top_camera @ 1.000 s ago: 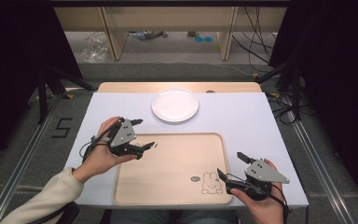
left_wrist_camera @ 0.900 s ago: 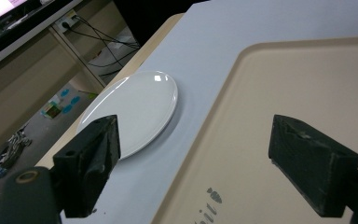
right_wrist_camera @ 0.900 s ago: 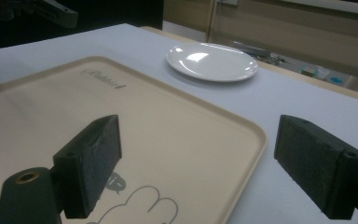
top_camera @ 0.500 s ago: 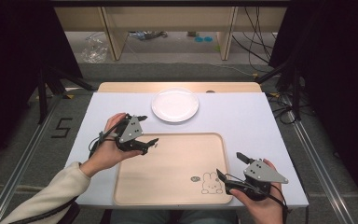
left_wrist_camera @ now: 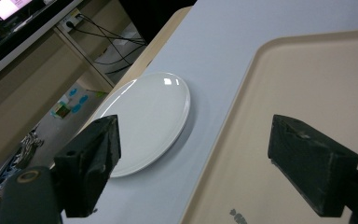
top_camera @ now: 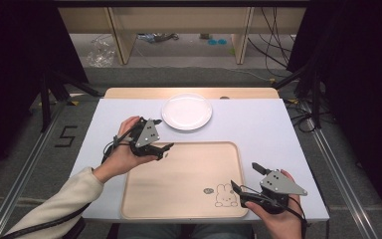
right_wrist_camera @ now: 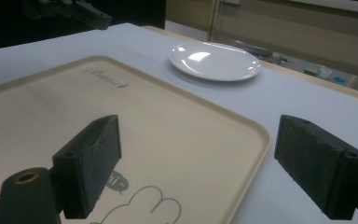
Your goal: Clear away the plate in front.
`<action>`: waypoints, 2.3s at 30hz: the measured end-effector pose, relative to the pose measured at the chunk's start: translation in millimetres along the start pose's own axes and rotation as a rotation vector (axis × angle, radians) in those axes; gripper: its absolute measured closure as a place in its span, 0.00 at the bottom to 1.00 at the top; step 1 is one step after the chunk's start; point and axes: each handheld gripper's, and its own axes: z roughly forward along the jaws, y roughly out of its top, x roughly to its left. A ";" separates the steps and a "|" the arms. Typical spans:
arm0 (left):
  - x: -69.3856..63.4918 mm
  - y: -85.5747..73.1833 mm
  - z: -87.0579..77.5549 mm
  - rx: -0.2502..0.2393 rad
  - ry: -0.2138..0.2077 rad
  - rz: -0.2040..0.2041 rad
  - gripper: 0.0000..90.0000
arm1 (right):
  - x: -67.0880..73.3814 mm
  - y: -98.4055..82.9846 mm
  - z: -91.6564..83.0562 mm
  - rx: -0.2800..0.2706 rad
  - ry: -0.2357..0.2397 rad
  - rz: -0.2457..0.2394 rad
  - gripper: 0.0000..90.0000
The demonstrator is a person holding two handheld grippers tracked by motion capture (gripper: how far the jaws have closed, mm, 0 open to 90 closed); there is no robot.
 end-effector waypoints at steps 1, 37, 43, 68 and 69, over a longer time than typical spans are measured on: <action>1.3 0.5 0.8 0.014 -0.001 0.012 0.18 | 0.0 -0.1 0.1 -0.001 0.001 0.001 0.17; 19.7 9.1 58.2 0.124 0.023 0.101 0.19 | -0.9 -0.8 0.3 0.001 0.007 0.004 0.17; 23.7 7.8 73.5 0.166 0.025 0.120 0.20 | -1.0 -0.9 0.4 0.001 0.006 0.004 0.17; 31.3 -6.3 126.1 0.285 0.006 0.124 0.21 | -0.1 -1.6 0.5 0.004 0.013 0.028 0.17; 31.7 -7.2 128.2 0.293 0.010 0.131 0.21 | -0.1 -1.6 0.5 0.004 0.013 0.028 0.17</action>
